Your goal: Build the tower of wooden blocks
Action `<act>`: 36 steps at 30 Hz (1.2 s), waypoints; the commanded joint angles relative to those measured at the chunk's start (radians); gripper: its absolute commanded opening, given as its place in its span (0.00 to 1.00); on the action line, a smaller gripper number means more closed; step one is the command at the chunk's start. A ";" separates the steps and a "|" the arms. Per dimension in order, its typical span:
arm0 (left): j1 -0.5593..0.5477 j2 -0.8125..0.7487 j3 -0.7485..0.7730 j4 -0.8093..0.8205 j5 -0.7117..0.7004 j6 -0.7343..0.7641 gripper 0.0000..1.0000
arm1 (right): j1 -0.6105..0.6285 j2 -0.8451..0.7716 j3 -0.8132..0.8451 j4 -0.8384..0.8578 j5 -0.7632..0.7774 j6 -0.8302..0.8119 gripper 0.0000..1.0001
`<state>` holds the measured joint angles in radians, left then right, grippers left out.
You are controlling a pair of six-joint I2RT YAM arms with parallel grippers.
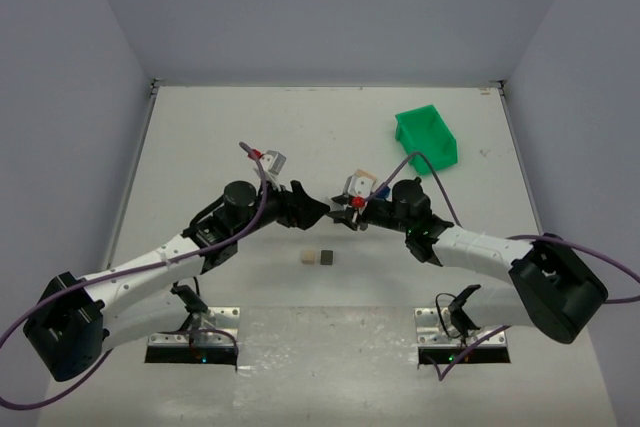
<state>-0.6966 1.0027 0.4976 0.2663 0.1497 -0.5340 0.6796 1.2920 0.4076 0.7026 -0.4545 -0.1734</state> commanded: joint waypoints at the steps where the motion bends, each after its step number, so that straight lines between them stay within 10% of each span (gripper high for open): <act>1: -0.003 0.004 0.032 0.028 -0.032 -0.030 0.71 | 0.004 -0.062 -0.023 0.125 -0.042 -0.003 0.08; 13: -0.010 0.073 0.053 0.082 -0.001 -0.065 0.42 | 0.003 -0.087 -0.035 0.127 -0.105 0.015 0.08; 19: -0.019 0.089 0.056 0.085 0.004 -0.075 0.02 | 0.005 -0.076 -0.033 0.126 -0.063 0.015 0.08; 22: -0.027 0.088 0.050 0.082 0.000 -0.076 0.00 | 0.005 -0.071 -0.030 0.126 -0.041 0.026 0.11; 25: -0.039 0.078 0.063 0.042 -0.043 -0.074 0.00 | 0.003 -0.067 -0.030 0.124 -0.003 0.039 0.34; 29: -0.071 0.065 0.122 -0.104 -0.167 -0.061 0.00 | 0.003 -0.085 -0.005 0.014 0.054 0.079 0.95; 36: -0.128 0.065 0.205 -0.351 -0.346 -0.071 0.00 | 0.003 -0.164 0.036 -0.298 0.089 0.147 0.99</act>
<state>-0.7995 1.0871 0.6453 0.0509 -0.0740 -0.6071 0.6830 1.1955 0.4153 0.5327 -0.4023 -0.0718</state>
